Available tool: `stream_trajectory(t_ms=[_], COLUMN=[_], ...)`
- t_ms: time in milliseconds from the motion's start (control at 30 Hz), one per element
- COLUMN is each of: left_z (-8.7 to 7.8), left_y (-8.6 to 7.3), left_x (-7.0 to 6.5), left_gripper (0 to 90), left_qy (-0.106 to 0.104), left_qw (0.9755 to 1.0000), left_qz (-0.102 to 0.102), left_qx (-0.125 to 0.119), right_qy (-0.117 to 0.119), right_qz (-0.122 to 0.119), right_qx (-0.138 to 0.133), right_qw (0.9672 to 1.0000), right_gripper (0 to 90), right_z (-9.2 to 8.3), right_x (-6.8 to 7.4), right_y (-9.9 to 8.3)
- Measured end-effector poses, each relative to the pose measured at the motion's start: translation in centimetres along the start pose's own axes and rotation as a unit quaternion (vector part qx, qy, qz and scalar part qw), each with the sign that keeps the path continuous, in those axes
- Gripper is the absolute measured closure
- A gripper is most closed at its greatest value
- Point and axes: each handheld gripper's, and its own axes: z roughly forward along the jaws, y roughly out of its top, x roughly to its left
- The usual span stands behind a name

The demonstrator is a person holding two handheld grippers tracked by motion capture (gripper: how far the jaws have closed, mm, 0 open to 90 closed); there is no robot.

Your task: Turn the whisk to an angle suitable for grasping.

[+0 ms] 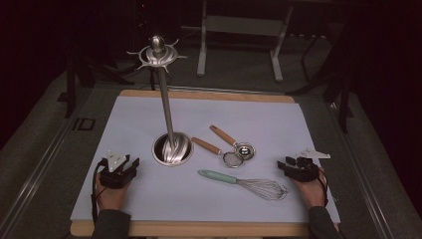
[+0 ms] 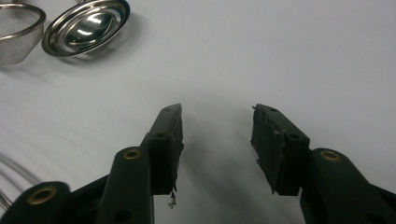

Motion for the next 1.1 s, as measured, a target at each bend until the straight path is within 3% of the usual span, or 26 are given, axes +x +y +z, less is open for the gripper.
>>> stream_trajectory(t_ms=[367,733,833,1100], left_z=[0.1,0.1,0.1,0.1], left_y=[0.0,0.0,0.0,0.0], left_x=[-0.1,-0.3,-0.3,-0.3], left_gripper=[59.1,57.7,57.7,57.7], left_qy=[0.008,0.012,0.012,0.013], left_qw=[1.0000,0.9999,0.9999,0.9998], left_qz=[0.001,0.008,0.008,0.012], left_qx=[0.001,0.005,0.005,0.007], right_qy=[0.008,0.046,0.070,0.105], right_qz=[-0.010,-0.040,-0.039,-0.070], right_qx=[0.005,0.010,0.010,0.022], right_qw=[0.9999,0.9981,0.9967,0.9918], right_gripper=[60.3,61.2,64.6,70.9], right_z=[-0.4,-0.6,-0.8,-1.9], right_x=[0.5,2.1,2.6,4.0], right_y=[0.4,3.2,4.1,6.1])
